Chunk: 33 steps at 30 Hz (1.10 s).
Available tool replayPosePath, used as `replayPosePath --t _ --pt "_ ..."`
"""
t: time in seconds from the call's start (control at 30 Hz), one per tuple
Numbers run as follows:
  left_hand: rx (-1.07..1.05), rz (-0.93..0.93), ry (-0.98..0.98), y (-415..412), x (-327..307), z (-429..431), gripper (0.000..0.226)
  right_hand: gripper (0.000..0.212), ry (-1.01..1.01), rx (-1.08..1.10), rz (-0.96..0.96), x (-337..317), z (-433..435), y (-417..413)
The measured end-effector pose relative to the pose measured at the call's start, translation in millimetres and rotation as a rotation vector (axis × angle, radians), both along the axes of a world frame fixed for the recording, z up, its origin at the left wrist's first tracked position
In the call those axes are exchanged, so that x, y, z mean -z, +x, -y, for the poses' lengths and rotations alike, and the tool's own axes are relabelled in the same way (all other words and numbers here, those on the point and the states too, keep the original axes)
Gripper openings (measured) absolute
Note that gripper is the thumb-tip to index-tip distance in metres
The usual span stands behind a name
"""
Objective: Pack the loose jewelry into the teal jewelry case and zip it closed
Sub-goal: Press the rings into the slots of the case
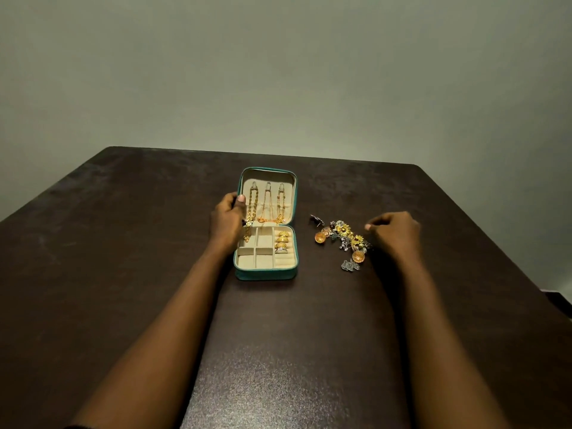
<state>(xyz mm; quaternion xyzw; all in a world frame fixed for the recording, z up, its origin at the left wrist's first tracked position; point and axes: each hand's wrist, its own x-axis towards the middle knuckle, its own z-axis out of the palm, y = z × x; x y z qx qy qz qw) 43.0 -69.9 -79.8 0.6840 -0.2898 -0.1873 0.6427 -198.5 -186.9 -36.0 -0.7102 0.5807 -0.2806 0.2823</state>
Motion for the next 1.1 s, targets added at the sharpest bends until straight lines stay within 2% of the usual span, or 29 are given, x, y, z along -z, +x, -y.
replayPosePath --t 0.1,0.23,0.3,0.37,0.47,0.6,0.67,0.83,0.93,1.1 --pt "-0.001 0.006 -0.006 -1 0 0 0.019 0.015 0.08 -0.109 -0.003 3 2 -6" --pt "0.001 0.013 -0.008 0 2 0 0.019 0.012 0.108 -0.237 -0.118 2 -1 -4" --pt "-0.007 0.021 -0.009 0 2 1 0.019 0.006 0.099 -0.25 -0.052 3 -1 -2" --pt "-0.012 0.019 -0.012 0 2 2 0.018 0.013 0.066 -0.257 0.042 6 1 -2" --pt "-0.012 0.006 -0.013 -1 1 1 0.018 0.012 0.035 -0.223 0.177 8 4 -3" --pt "0.001 0.0 -0.013 -2 -1 0 0.019 0.019 0.075 -0.155 0.407 13 6 -1" --pt "0.002 -0.001 -0.012 -2 -1 0 0.019 0.02 0.095 -0.148 0.447 14 5 3" --pt "0.003 -0.007 -0.014 -3 -1 0 0.02 0.006 0.081 -0.191 0.315 18 7 8" --pt "-0.004 -0.01 -0.023 -3 -1 0 0.019 0.012 0.073 -0.204 0.251 15 10 0" --pt "0.003 -0.006 -0.022 -5 -3 -1 0.02 0.004 0.189 -0.31 0.029 5 16 -16"
